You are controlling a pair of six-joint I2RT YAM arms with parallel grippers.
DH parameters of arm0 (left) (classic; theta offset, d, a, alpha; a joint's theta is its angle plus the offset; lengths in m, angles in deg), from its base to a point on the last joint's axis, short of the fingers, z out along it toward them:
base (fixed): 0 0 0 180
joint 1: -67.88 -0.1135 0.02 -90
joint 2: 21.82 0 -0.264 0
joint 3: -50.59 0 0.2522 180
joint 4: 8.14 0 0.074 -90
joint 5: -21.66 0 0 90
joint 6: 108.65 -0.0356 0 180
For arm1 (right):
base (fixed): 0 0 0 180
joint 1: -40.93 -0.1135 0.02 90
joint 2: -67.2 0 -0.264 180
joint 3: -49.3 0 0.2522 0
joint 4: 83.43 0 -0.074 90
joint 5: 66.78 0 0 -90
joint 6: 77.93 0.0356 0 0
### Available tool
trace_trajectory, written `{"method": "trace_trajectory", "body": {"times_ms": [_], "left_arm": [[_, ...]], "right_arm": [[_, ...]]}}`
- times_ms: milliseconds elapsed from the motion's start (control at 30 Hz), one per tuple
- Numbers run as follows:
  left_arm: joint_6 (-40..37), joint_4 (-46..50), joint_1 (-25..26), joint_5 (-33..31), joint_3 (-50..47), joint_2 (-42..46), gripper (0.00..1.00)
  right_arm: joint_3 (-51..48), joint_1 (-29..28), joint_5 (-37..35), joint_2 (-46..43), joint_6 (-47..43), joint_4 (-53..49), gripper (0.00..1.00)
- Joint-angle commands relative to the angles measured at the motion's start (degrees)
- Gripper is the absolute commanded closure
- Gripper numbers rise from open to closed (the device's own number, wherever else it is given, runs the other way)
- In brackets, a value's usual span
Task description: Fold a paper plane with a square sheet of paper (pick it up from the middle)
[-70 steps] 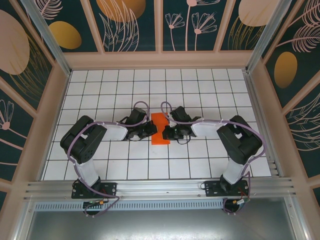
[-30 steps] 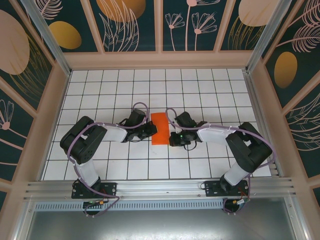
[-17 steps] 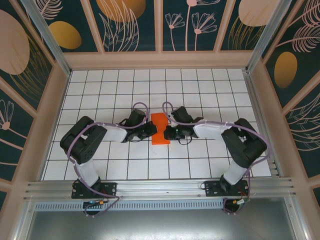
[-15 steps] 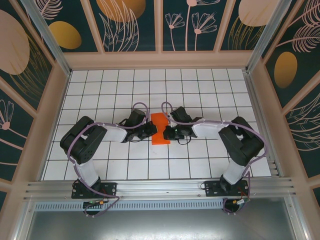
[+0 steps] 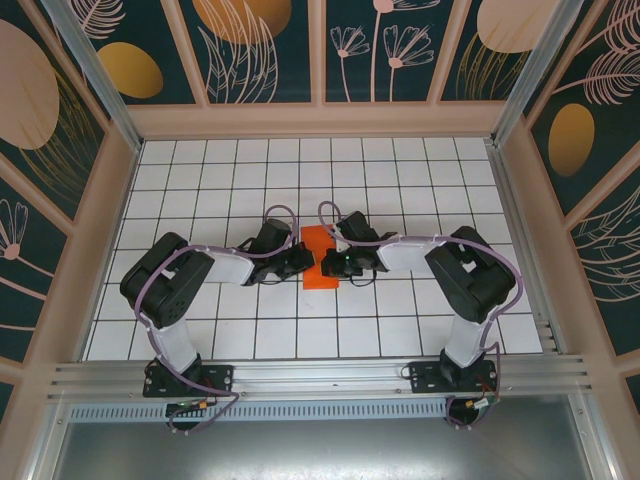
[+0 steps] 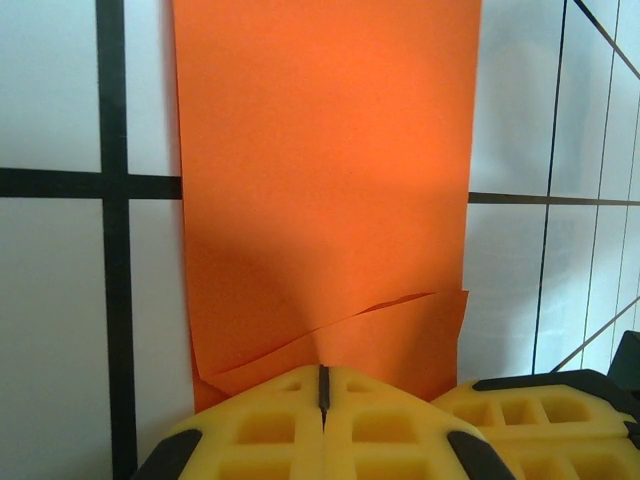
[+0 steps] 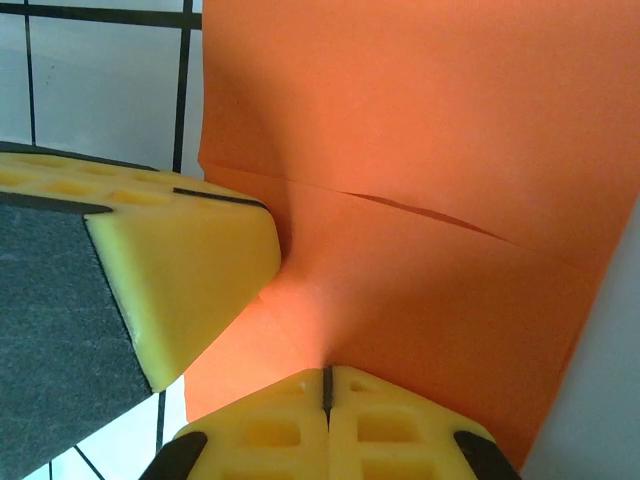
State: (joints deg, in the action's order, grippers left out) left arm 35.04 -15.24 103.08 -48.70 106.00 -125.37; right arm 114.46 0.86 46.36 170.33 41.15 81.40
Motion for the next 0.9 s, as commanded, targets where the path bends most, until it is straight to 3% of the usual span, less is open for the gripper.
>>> {"method": "trace_trajectory", "body": {"times_ms": [0, 433, 600, 800, 867], "left_arm": [[0.09, 7.07, 0.02, -3.46, -2.01, -2.70, 1.00], [-0.73, 8.87, -0.04, -5.49, -1.88, -3.59, 1.00], [-1.52, 8.12, 0.01, -4.68, -1.49, -3.37, 1.00], [-3.16, 5.42, -0.04, -1.20, 0.36, -1.14, 1.00], [-3.22, 4.51, -0.03, 0.09, 1.62, 0.48, 0.95]], "right_arm": [[0.62, -0.20, 0.36, 1.21, -0.14, 1.14, 1.00], [-15.23, 2.50, -0.28, -11.33, -3.68, -5.17, 1.00], [-15.67, 3.54, -0.97, -16.03, -3.88, -7.40, 1.00], [-13.08, 6.57, -2.63, -21.31, 2.07, -1.26, 1.00], [-13.12, 7.55, -3.40, -20.39, 5.65, 3.02, 0.96]]}}
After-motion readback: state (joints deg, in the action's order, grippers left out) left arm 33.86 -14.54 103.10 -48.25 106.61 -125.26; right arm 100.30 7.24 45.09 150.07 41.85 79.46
